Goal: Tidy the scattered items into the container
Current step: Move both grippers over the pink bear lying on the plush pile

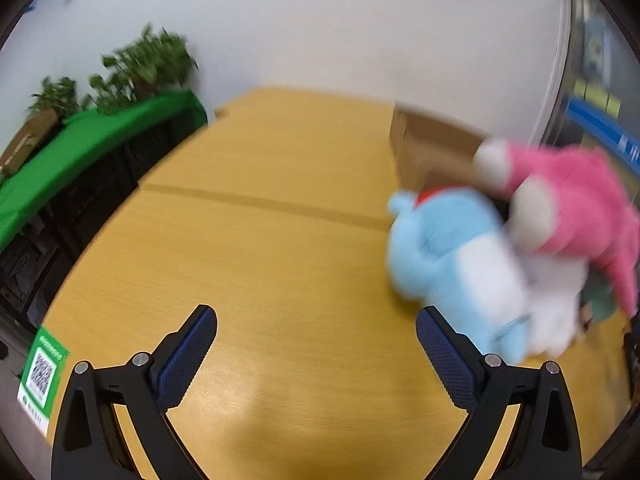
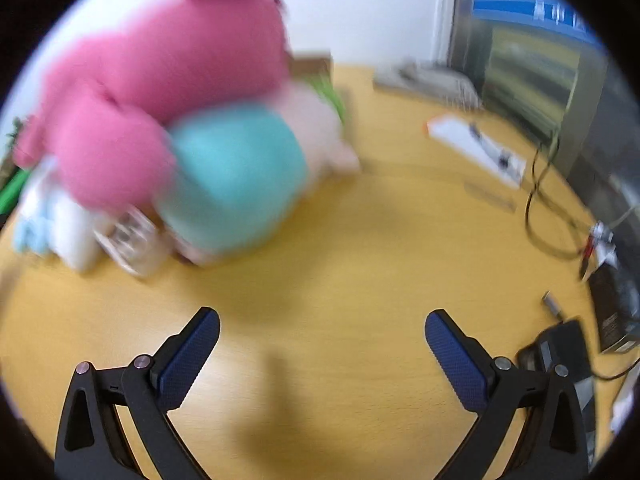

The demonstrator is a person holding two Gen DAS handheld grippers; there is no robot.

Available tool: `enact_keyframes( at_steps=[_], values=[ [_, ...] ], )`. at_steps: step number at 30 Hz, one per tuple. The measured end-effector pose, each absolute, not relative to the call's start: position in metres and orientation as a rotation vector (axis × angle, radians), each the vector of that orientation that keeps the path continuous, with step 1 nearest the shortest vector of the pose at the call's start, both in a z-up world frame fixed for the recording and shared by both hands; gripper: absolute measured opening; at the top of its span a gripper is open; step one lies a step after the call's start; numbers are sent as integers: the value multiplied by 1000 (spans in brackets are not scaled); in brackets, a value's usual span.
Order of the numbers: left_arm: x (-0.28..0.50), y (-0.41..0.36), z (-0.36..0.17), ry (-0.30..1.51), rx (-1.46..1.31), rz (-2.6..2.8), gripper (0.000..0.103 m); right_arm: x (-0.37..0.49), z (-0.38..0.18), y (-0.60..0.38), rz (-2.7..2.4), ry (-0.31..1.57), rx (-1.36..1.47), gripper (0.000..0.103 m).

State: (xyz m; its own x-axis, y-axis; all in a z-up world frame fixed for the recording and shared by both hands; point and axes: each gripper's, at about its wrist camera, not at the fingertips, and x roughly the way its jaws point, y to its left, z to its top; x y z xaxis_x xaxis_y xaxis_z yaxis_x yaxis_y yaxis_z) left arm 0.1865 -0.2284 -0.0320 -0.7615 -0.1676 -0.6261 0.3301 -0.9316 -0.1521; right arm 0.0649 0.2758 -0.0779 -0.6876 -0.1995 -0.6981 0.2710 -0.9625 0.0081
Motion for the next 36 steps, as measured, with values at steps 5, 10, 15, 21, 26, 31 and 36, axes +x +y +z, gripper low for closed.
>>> enact_keyframes(
  at_steps=[5, 10, 15, 21, 26, 31, 36],
  values=[
    [211, -178, 13, 411, 771, -2811, 103, 76, 2, 246, -2666, -37, 784, 103],
    [168, -99, 27, 373, 821, -2948, 103, 64, 17, 206, -2638, -56, 763, 103],
    [154, -40, 23, 174, 917, -2962, 103, 56, 0, 192, -2658, 9, 867, 103],
    [138, -20, 16, 160, 910, -2959, 103, 60, -3, 184, -2683, 104, 878, 103],
    [125, -30, 20, 224, 920, -2963, 103, 57, -2, 180, -2667, 124, 871, 103],
    [119, -40, 14, 295, 974, -2943, 103, 51, -6, 179, -2655, 121, 891, 103],
    [114, -36, 5, 277, 993, -2942, 103, 51, -12, 178, -2646, 123, 914, 103]
  ],
)
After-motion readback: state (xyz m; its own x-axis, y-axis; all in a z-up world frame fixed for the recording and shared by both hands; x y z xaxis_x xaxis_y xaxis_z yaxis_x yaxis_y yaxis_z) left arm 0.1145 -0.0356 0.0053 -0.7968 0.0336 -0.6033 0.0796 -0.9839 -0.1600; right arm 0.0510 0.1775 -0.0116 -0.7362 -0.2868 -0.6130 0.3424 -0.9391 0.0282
